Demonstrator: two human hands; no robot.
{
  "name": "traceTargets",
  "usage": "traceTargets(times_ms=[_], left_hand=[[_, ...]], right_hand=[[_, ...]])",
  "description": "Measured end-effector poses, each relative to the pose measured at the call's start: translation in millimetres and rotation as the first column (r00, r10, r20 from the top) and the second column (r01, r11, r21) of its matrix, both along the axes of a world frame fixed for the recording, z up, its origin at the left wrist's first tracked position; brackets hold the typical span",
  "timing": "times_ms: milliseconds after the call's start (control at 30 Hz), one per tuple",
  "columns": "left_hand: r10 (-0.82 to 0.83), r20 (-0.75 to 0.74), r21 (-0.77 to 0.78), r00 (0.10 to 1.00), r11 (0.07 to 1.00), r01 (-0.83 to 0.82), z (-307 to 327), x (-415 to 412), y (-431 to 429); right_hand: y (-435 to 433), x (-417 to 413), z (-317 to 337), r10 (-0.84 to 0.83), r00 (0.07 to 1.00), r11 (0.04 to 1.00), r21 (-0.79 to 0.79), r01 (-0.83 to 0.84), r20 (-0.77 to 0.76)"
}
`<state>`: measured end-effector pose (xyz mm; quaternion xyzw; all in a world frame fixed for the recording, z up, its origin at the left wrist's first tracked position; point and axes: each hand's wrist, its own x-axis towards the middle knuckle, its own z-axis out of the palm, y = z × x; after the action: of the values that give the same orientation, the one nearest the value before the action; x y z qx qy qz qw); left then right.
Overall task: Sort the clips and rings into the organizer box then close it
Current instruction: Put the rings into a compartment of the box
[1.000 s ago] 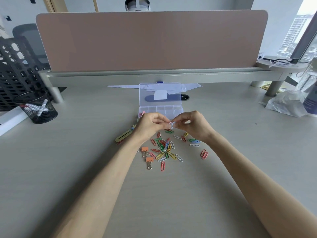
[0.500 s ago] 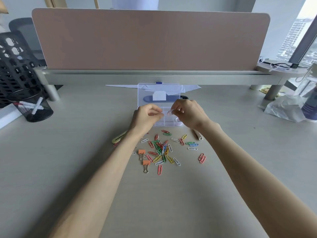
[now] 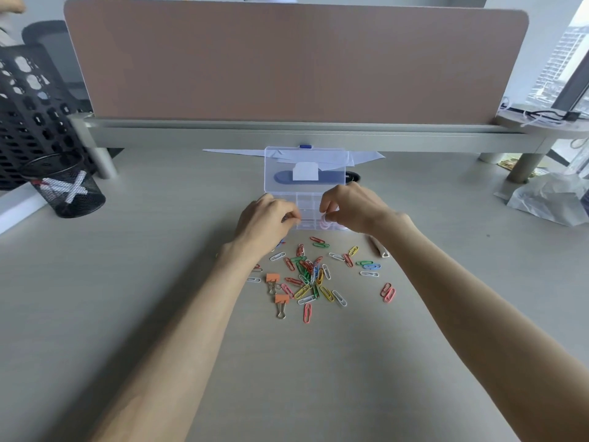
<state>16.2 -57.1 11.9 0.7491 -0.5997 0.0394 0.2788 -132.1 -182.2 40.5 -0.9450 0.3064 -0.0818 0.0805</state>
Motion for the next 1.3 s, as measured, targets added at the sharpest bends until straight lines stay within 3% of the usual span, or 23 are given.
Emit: traceTargets(times_ms=[400, 600, 733, 867, 967, 1100, 1300], left_hand=[[-0.023, -0.022, 0.017, 1.000, 1.000, 0.023, 3.0, -2.4, 4.8], [-0.036, -0.059, 0.046, 0.998, 0.998, 0.039, 1.5, -0.7, 5.0], [-0.075, -0.136, 0.048, 0.988, 0.995, 0.082, 0.9, 1.3, 9.8], [-0.100, -0.057, -0.028, 0.993, 0.995, 0.099, -7.0, 0.2, 21.1], [-0.040, 0.015, -0.101, 0.999, 0.994, 0.042, -7.4, 6.3, 38.6], [0.060, -0.031, -0.086, 0.998, 0.994, -0.063, -6.5, 18.5, 69.4], [0.185, -0.114, -0.122, 0.976, 0.973, -0.198, -32.0, 23.4, 104.4]], right_hand=[[3.2, -0.5, -0.4, 0.061, 0.997, 0.994, -0.090, -0.064, -0.038], [7.2, -13.4, -6.9, 0.089, 0.983, 0.988, -0.142, -0.066, 0.163], [17.3, -32.1, -11.8, 0.035, 0.937, 0.996, -0.088, -0.005, 0.348], [31.8, -46.9, -20.0, 0.069, 0.953, 0.997, -0.049, -0.057, 0.296], [38.1, -58.3, -26.0, 0.035, 0.971, 0.999, -0.033, -0.028, 0.237], [50.3, -70.5, -41.5, -0.117, 0.958, 0.993, 0.003, 0.121, 0.263], [71.0, -73.5, -55.2, -0.080, 0.927, 0.992, -0.061, 0.110, 0.367]])
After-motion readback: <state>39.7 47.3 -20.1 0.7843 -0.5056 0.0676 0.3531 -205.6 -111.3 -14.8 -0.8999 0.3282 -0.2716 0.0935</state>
